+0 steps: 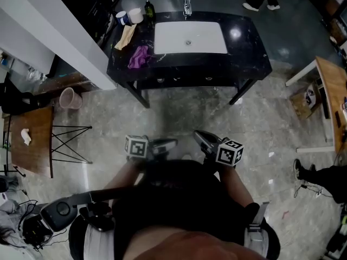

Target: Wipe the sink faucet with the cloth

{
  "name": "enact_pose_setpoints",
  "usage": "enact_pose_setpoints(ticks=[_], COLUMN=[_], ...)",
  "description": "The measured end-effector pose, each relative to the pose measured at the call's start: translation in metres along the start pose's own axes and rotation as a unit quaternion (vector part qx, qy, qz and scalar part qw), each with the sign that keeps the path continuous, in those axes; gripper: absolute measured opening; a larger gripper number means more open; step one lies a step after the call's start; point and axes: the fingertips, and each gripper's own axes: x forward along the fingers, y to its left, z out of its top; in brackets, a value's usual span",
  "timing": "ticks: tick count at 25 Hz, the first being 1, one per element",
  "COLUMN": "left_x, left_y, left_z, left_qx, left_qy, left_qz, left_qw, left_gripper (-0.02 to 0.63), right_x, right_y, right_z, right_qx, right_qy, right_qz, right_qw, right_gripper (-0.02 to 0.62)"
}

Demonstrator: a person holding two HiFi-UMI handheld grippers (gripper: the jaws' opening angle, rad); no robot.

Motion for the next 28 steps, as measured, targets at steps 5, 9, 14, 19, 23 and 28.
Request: enact_pose_setpoints(ticks=[5, 9, 14, 19, 23, 28], left_x=[-0.020, -0.047, -0.080, -0.110, -0.140, -0.183], left_y=[-0.001, 0.022, 0.059, 0.086, 0.106, 0.136], left_z=[0.010, 0.039, 0.085, 0.147, 0.194, 0.228], left_qx=[0.005, -0.005, -0.020, -0.024, -0.024, -0.035], left_qy=[-0.021, -0.058, -0.074, -0.063, -0.061, -0.076], left_qz=[0.013, 0.026, 0.020, 0.012, 0.008, 0.009], left_qw=[0.9997, 0.9980, 0.9969, 0.9976, 0.9978, 0.9965], left_gripper=[0.002, 0.002, 0.002, 0.000, 0.002, 0.001], right_x=[0.013, 0.046, 0.114, 0.223, 0.326, 0.426], right_y=[-0.004, -0.019, -0.035, -0.046, -0.064, -0.106], right_z=[0.005, 0.020, 0.061, 0.124, 0.165, 0.186], right_qx=[0.014, 0.030, 0.042, 0.055, 0.037, 0.026], right_qy=[0.009, 0.004, 0.000, 0.017, 0.068, 0.137], right_qz=[-0.009, -0.030, -0.062, -0.080, -0.119, -0.199], right_qw=[1.000, 0.999, 0.997, 0.995, 0.990, 0.970], right_gripper=[0.040, 0.069, 0.122, 0.184, 0.239, 0.291])
